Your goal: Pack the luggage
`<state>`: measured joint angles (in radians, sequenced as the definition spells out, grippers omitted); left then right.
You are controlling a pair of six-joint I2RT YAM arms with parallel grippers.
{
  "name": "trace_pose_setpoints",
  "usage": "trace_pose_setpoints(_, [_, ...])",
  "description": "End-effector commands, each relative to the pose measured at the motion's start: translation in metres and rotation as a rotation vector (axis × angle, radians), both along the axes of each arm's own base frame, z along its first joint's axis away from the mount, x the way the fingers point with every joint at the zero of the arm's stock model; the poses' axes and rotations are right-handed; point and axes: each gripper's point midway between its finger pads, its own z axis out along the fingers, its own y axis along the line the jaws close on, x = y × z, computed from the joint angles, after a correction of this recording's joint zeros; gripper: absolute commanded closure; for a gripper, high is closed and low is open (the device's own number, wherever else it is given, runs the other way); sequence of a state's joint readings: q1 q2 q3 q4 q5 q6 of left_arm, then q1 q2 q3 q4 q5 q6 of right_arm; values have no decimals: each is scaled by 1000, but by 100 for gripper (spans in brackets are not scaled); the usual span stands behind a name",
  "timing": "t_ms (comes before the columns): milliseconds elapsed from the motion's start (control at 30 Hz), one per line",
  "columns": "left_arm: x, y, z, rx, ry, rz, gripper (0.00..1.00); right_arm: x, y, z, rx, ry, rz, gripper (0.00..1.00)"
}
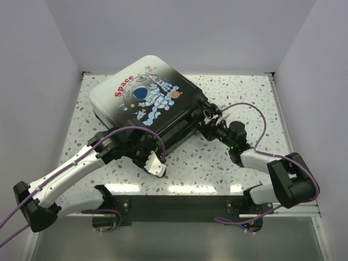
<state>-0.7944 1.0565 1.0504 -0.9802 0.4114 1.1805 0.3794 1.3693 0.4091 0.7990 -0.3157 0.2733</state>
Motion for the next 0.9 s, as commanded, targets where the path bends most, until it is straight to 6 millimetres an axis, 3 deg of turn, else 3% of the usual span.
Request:
trace_pose_setpoints(0, [37,12,7,-28,-48,283,100,16,-11,60,182,-39,-27,100])
trace_pose_setpoints(200, [52,21,3,-7,-78,383,100,31,-47,36,221,91,-129,100])
trace_pose_setpoints(300, [59,26,4,-3,-94,416,100,40,-64,35,240,105,-181,100])
trace_pose_setpoints(500, [84,51,1,14,-147,539,100,50,-72,44,292,110,-140,100])
trace_pose_setpoints(667, [115,83,2,50,-219,662,100,64,-78,29,255,134,-81,100])
trace_pose_setpoints(700, [119,89,4,56,-228,678,100,68,-90,22,238,145,-111,100])
trace_pose_setpoints(867, [116,97,8,58,-291,637,100,81,-107,17,118,95,-170,100])
